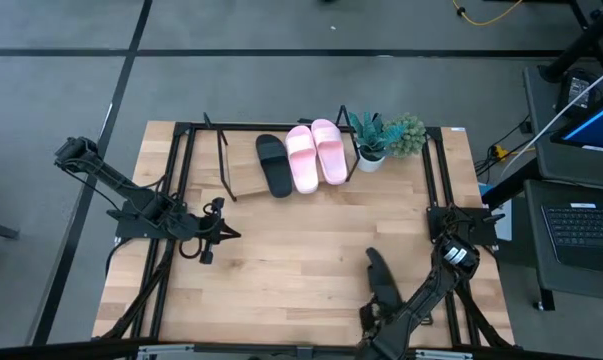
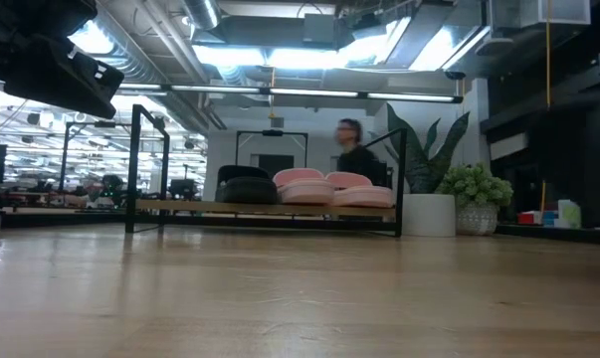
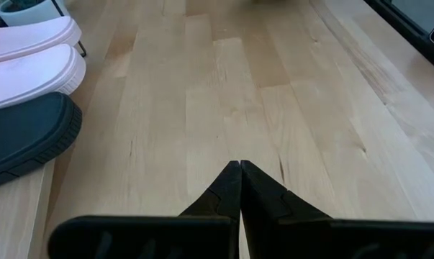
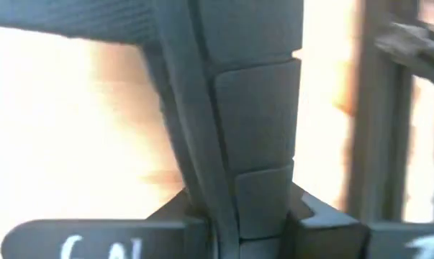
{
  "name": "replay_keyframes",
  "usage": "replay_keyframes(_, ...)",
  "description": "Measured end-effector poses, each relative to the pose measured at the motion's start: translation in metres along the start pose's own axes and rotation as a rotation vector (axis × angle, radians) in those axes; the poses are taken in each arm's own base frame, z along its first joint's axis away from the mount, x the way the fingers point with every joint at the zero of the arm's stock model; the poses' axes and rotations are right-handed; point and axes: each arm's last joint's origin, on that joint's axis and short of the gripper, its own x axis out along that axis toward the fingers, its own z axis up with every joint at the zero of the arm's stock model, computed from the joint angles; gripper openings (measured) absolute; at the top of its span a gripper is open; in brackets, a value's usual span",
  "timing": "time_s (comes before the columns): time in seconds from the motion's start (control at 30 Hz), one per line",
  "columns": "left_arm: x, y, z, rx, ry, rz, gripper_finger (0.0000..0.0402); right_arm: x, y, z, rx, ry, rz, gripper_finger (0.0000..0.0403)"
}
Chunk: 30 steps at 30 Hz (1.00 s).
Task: Pick and place slides into the shelf
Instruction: Put the black slide on the shelf
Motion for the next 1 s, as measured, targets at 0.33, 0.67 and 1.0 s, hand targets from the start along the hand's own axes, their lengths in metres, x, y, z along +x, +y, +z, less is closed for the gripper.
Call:
replay_keyframes(0.33, 0.0, 0.0, 0.001, -0.006, -0.013, -0.002, 0.0, -0.052, 0.021, 0.02, -0.016, -0.168, 0.389, 0.0072)
replay_keyframes(0.67, -0.004, -0.011, 0.007, 0.043, -0.083, -0.076, 0.0, -0.067, 0.046, 0.05, -0.07, -0.251, 0.496, 0.0072)
replay_keyframes(1.0, -0.013, -0.027, 0.012, 0.139, -0.178, -0.196, 0.0, -0.082, 0.072, 0.047, -0.09, -0.317, 0.802, 0.0072)
